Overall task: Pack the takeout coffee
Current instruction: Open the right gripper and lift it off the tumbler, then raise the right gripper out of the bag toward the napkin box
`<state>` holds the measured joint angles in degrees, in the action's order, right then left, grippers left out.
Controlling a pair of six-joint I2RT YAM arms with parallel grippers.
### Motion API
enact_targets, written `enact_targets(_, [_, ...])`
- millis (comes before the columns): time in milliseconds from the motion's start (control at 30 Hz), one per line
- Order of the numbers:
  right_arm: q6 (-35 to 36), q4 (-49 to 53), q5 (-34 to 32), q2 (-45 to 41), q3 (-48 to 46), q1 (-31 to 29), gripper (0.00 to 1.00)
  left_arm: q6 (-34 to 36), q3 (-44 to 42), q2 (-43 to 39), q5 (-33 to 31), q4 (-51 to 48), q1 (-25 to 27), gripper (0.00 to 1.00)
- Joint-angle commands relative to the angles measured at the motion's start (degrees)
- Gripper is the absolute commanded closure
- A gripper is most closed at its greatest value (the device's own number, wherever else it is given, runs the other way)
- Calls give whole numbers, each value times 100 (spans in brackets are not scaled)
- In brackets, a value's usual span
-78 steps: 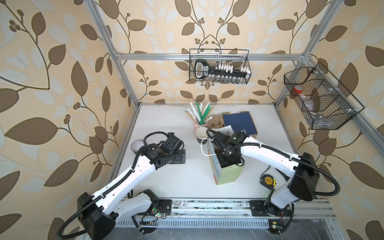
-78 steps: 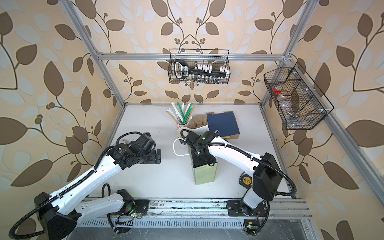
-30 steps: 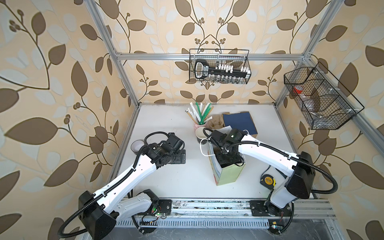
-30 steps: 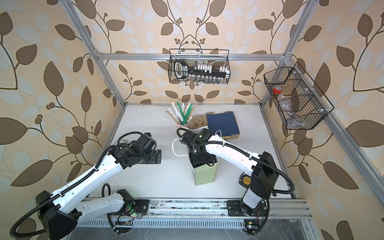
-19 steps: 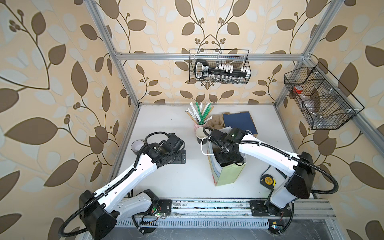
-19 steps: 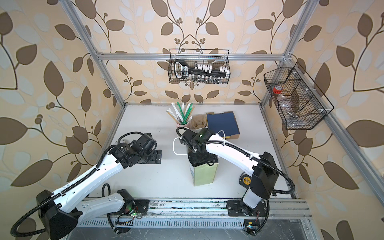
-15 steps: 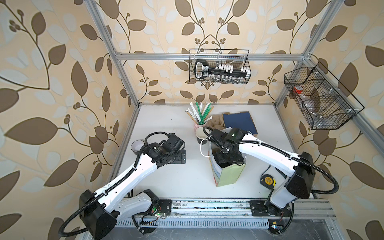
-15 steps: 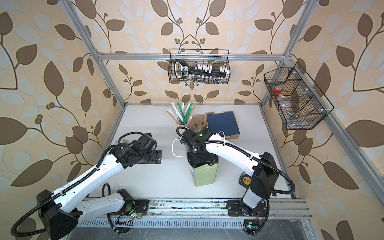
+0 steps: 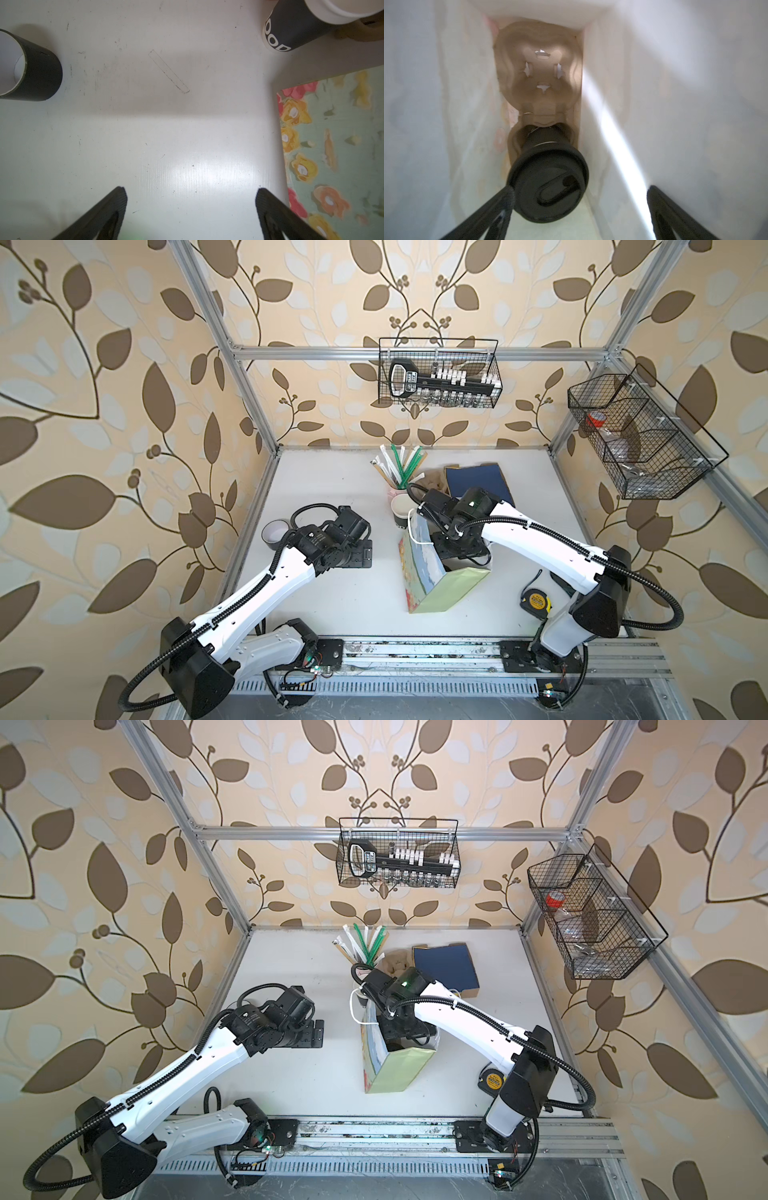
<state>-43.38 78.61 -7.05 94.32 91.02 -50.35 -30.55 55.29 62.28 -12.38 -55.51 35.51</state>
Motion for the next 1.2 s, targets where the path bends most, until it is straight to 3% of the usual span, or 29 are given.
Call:
enact_targets(0, [36,341,-277,132,78,-10,0,75,87,-3,-10,-57,-74,1])
enact_targets(467, [-124,1011,-1188,832,908,-445,0,75,87,-19,-17,-48,-74,1])
enact_targets(900, [-39,809,-1070,438,1177,-434,0,88,79,-14,8,-44,-73,1])
enact_targets(1167, [52,1138,-1182,384,1931,-432,0,76,79,-66,8,-39,-74,1])
